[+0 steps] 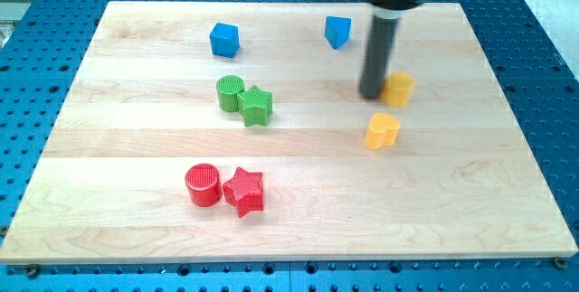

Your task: Move the yellow heart closer to the hexagon

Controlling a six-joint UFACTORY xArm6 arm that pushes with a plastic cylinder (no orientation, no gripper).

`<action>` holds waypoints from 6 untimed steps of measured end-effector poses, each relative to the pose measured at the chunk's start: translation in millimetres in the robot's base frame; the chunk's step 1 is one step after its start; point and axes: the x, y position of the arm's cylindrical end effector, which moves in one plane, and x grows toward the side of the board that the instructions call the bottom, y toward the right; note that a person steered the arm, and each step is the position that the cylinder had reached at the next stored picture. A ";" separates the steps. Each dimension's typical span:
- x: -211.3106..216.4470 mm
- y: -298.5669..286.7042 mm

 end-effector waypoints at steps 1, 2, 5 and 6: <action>25.6 68.9; 26.2 14.7; 85.8 -62.3; 86.2 -23.7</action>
